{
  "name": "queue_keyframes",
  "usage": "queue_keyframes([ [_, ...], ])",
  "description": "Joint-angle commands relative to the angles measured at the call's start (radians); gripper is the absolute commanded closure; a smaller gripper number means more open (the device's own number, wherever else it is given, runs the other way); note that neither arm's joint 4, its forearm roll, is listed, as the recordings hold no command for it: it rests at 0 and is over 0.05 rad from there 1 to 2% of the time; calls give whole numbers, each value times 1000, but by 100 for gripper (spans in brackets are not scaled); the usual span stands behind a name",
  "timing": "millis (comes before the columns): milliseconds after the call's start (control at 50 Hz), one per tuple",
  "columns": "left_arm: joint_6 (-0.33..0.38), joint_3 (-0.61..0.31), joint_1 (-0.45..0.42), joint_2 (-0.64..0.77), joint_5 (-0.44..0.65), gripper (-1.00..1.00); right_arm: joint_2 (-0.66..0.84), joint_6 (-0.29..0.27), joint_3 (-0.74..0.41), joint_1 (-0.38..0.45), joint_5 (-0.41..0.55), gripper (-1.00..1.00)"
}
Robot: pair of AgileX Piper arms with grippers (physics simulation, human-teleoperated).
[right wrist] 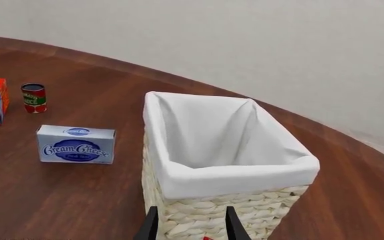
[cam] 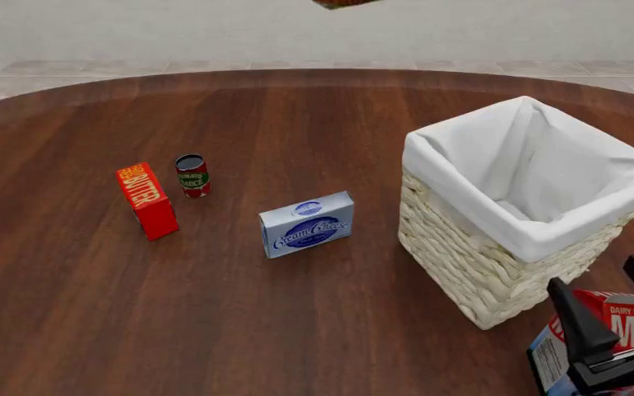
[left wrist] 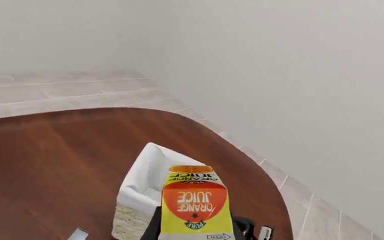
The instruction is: Pick up the orange juice, and put it in the basket.
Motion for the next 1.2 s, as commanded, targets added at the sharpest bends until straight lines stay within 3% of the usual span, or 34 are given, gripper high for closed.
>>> queue_keyframes([
  [20,5,-16,-123,34,-48,100,-4,-4,0,3,7,-100],
  [260,9,-22,-232,92,-98,100,-46,-7,0,3,50,-100],
  [680,6,-16,-312,200,-181,100,34,-18,0,14,-24,-100],
  [820,18,-31,-338,232,-192,100,12,-22,0,12,-1,-100],
  [1200,49,-50,-312,338,-208,100,64,-28,0,18,-46,-100],
])
